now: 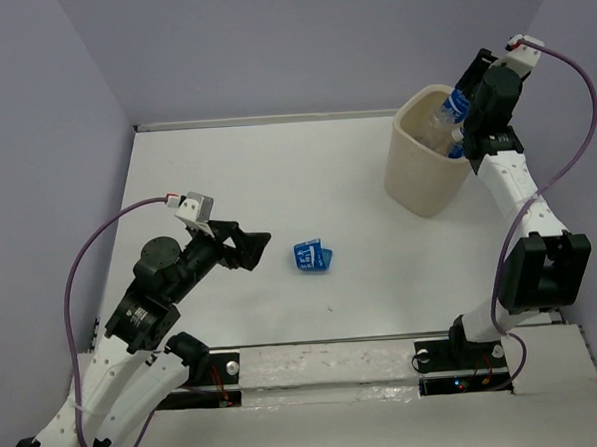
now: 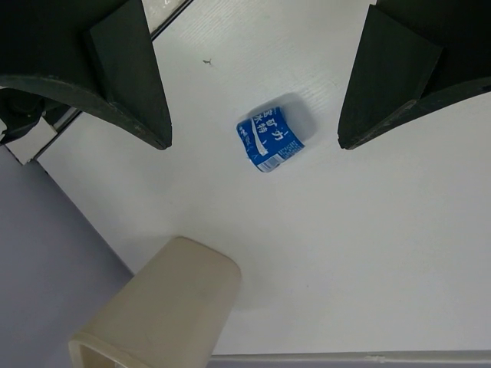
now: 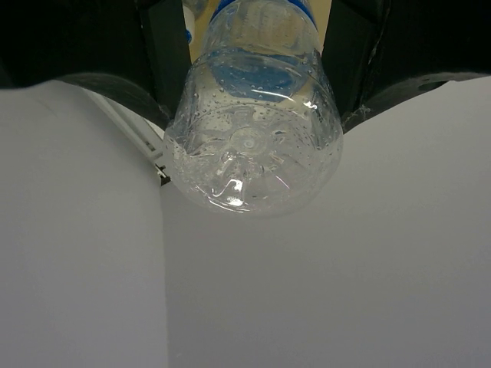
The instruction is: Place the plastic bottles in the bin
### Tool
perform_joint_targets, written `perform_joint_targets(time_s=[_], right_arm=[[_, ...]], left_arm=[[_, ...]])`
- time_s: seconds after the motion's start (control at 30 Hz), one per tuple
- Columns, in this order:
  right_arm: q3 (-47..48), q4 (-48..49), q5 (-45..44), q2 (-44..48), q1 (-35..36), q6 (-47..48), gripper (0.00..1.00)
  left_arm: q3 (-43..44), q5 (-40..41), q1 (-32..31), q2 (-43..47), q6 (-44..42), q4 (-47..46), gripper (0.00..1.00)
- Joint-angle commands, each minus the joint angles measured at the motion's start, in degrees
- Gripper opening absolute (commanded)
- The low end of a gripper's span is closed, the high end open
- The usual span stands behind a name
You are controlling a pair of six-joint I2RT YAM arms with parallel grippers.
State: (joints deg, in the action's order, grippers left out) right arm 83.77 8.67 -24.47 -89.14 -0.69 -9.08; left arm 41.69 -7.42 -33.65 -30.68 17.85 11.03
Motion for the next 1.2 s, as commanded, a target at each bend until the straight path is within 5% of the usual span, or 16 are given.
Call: perform_joint_targets(time_s=[0.0,0.1,0.27,0.5,0.6,0.7,1.0,1.17], right_arm=[[-9.46,3.19,3.2,0.29,-0.01,-7.43,0.23],[-14.32,4.34,3.72,0.72,-0.01,-11.21,0.25],[-18.46,5.48,5.31,3.18,-0.01,-12.36,0.53],[-16.8,4.78,7.24,9.69,-0.01,-12.37,0.34],[-13.11,0.93,10.4,8.91,-0.01,-11.49,0.34],[-11.69,-2.07,10.23,6.45,-0.01,-11.75,0.51],[-14.43,-4.44,11.63,0.65,-0.01,-12.1,0.74],[-11.17,-6.64,13.22,1.07,-0.01,-12.63,0.96]], left_arm=[[-0.12,-0.4,0.43,-0.61,-1.06,-1.18,0.99],[-0.21,-0.31,0.51,-0.79,-0.97,-1.18,0.99],[-0.21,-0.31,0.6,-1.23,-0.8,-1.27,0.99],[-0.21,0.56,0.6,-0.44,-0.53,-1.27,0.99],[-0.12,0.57,0.6,-0.52,-0.44,-1.36,0.99],[-0.03,0.48,0.69,-0.79,-0.44,-1.36,0.99],[-0.21,0.04,0.69,-1.4,-0.53,-1.45,0.99],[-0.12,0.39,0.69,-1.76,-0.44,-1.45,0.99]])
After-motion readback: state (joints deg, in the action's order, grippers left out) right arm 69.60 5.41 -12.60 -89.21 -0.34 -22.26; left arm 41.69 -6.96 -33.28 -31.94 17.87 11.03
